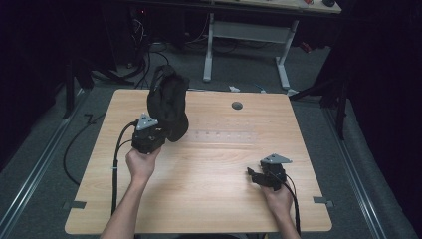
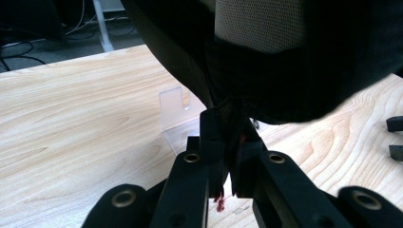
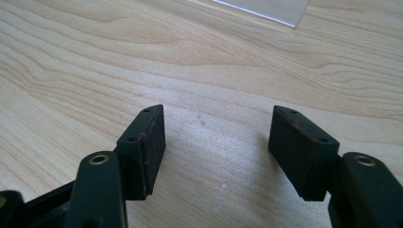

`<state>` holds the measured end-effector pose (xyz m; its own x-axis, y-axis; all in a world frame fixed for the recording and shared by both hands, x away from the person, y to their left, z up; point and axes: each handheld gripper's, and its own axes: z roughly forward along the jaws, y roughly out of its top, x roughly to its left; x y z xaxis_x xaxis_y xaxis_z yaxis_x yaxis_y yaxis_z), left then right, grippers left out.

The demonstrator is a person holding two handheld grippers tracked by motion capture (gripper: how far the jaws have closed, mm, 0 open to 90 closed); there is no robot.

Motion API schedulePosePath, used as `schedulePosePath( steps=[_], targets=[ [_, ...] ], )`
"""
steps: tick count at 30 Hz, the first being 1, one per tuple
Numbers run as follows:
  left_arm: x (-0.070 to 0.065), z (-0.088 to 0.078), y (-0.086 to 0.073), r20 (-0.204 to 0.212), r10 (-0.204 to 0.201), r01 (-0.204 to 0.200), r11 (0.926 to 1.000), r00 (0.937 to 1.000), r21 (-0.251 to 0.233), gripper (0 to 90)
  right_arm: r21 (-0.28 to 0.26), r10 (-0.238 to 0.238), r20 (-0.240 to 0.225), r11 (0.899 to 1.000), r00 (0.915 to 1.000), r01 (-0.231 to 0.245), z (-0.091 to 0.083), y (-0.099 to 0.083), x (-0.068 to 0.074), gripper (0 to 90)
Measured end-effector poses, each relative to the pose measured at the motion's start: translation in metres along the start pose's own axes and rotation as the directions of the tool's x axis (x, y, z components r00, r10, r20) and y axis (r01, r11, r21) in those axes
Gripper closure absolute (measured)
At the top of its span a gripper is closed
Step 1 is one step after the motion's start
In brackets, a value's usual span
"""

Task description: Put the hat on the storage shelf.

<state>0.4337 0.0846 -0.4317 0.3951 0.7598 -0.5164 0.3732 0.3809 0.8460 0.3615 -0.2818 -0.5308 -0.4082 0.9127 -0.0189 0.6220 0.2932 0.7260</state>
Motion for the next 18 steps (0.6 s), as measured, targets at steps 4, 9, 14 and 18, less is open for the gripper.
schedulePosePath(
  steps=[4,9,14,18],
  targets=[
    [-0.001,0.003,-0.003,-0.007,0.012,-0.012,0.9999,0.9999,0.007,85.8,0.0,0.001,0.0,1.0,1.0,-0.001,0.0,0.0,0.0,37.5],
    [-0.001,0.008,-0.009,-0.019,0.034,-0.034,0.9991,0.9992,0.025,85.8,-0.001,0.0,0.001,1.0,1.0,0.0,0.0,0.0,0.0,37.5],
    [0.0,0.011,-0.012,-0.022,0.038,-0.037,0.9989,0.999,0.03,85.7,-0.001,-0.001,0.001,1.0,1.0,0.001,0.0,0.0,0.0,37.5],
    [0.001,0.013,-0.015,-0.024,0.035,-0.034,0.9987,0.9991,0.038,85.6,0.0,0.001,0.001,1.0,1.0,-0.001,0.0,0.0,0.0,37.4]
  ],
)
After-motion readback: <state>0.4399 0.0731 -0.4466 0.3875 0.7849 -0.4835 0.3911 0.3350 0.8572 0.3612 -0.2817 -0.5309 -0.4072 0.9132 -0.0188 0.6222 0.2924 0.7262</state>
